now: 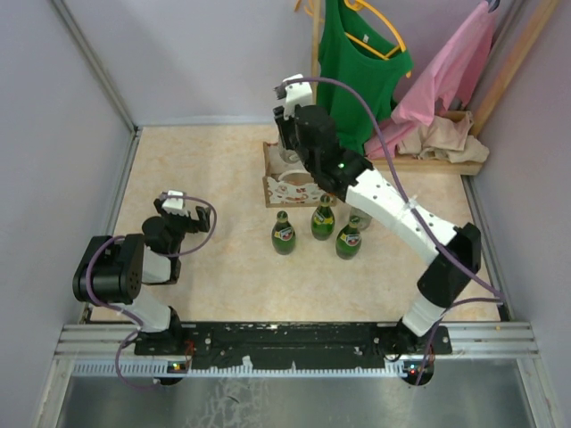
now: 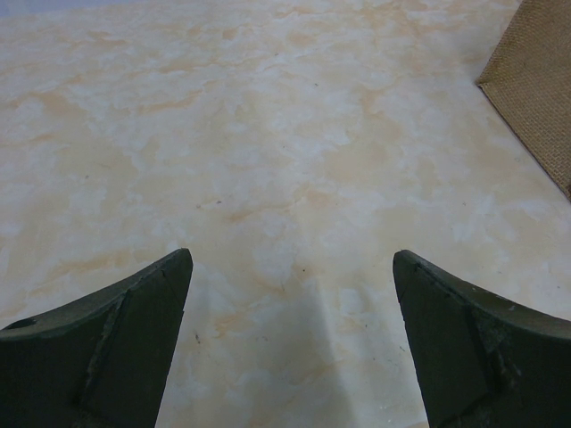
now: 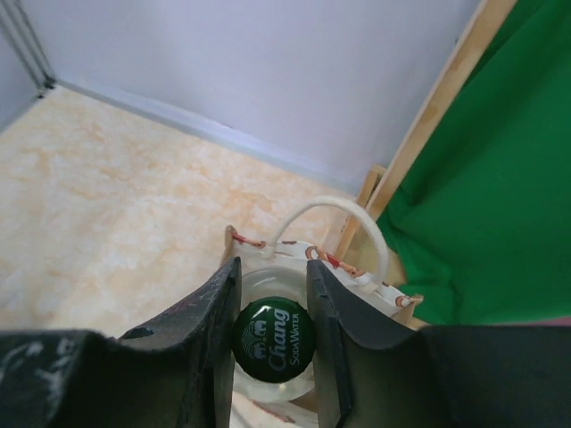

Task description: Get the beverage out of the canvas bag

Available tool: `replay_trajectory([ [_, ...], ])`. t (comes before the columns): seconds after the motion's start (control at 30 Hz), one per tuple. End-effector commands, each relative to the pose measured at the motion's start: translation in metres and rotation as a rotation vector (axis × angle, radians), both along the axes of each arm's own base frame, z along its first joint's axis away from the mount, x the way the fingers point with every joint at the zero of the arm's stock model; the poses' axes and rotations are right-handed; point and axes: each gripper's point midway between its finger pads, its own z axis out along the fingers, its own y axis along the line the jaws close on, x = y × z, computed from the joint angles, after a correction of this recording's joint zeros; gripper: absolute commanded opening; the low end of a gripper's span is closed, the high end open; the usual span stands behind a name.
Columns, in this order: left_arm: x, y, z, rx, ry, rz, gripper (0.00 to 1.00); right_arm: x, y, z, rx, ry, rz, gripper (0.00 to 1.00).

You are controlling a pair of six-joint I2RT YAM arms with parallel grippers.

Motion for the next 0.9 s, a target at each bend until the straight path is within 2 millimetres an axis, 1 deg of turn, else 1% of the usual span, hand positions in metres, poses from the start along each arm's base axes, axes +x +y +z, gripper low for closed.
replay_trajectory([
  [0.0,0.004,-0.002,0.007,0.005,-0.023,-0.004,1.0,-0.058,-0.022,0.143,0.232,-0.31,0.014,0.0],
  [0.1,0.005,-0.001,0.007,0.005,-0.023,-0.002,1.0,-0.079,-0.029,0.152,0.272,-0.299,0.04,0.0],
  [0.17,0.005,-0.001,0.007,0.006,-0.023,-0.003,1.0,-0.094,-0.033,0.154,0.297,-0.292,0.061,0.0],
  [0.3,0.005,-0.001,0.007,0.006,-0.024,-0.004,1.0,-0.129,-0.037,0.146,0.321,-0.276,0.121,0.0],
  [0.33,0.005,-0.001,0.007,0.005,-0.023,-0.002,1.0,-0.135,-0.038,0.141,0.316,-0.267,0.126,0.0],
  [0.37,0.005,-0.001,0.007,0.006,-0.023,-0.004,1.0,-0.14,-0.039,0.135,0.309,-0.256,0.126,0.0],
  [0.5,0.004,-0.002,0.007,0.005,-0.023,-0.004,1.0,-0.156,-0.038,0.1,0.267,-0.199,0.139,0.0],
  [0.6,0.005,-0.001,0.007,0.006,-0.023,-0.004,1.0,-0.166,-0.035,0.064,0.235,-0.148,0.151,0.0],
  [0.67,0.004,-0.002,0.006,0.006,-0.022,-0.004,1.0,-0.173,-0.033,0.044,0.221,-0.121,0.169,0.0],
  [0.77,0.005,-0.001,0.007,0.005,-0.023,-0.002,1.0,-0.179,-0.032,0.02,0.218,-0.081,0.186,0.0],
  [0.87,0.005,-0.001,0.007,0.005,-0.022,-0.003,1.0,-0.181,-0.035,-0.005,0.225,-0.043,0.173,0.0],
])
